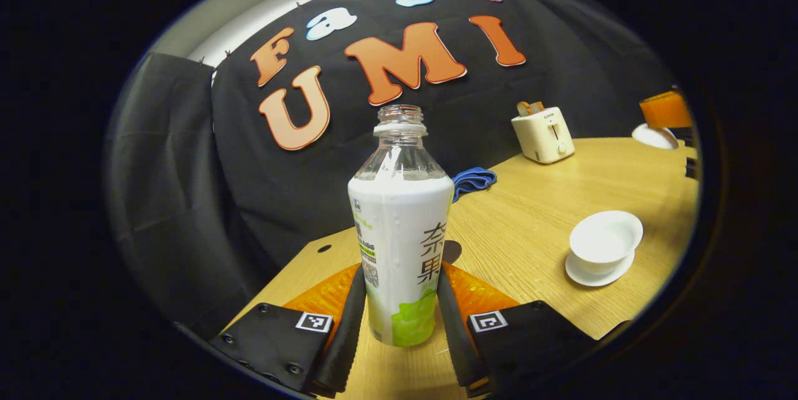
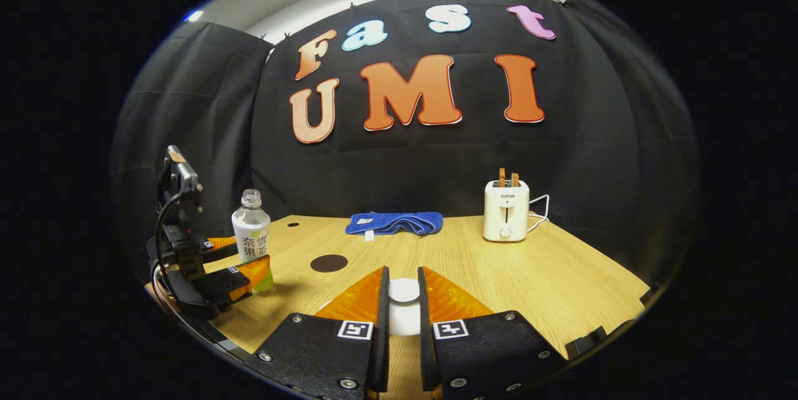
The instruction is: Open the teacup lid with one hand, grasp the water bottle and pour water into the teacup with the other hand; after pouring, place the water bottle on the coaster and then close the teacup lid.
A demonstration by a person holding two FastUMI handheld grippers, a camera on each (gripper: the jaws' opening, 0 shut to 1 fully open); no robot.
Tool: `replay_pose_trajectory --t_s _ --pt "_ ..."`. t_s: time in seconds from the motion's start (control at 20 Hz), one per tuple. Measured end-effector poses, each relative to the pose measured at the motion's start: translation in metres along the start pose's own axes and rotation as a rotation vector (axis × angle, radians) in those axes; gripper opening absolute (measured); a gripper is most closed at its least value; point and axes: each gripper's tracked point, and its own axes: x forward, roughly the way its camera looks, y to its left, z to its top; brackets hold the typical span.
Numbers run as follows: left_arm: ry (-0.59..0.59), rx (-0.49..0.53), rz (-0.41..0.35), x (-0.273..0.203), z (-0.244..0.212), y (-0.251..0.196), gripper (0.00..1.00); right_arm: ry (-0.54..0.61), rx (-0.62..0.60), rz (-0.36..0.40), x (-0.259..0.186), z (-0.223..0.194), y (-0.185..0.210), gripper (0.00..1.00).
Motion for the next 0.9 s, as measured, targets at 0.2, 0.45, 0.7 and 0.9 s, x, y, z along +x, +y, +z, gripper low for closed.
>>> replay_pose_trajectory --t_s 0.2,0.45,0.7,0.9 --pt "-0.028 0.193 -0.009 -0.006 0.000 -0.010 0.63 -0.019 0.006 -0.001 -0.002 0.007 -0.003 0.21" --pt "-0.034 0.373 -0.010 -0.002 0.000 -0.016 0.63 -0.026 0.020 -0.009 -0.007 0.010 -0.013 0.20" --pt "-0.021 0.507 -0.032 -0.003 -0.007 -0.021 0.63 -0.030 0.044 -0.019 -0.009 0.010 -0.021 0.20" --pt "-0.038 0.628 -0.010 -0.002 0.005 -0.016 0.63 -0.027 0.039 -0.018 -0.010 0.010 -0.023 0.20"
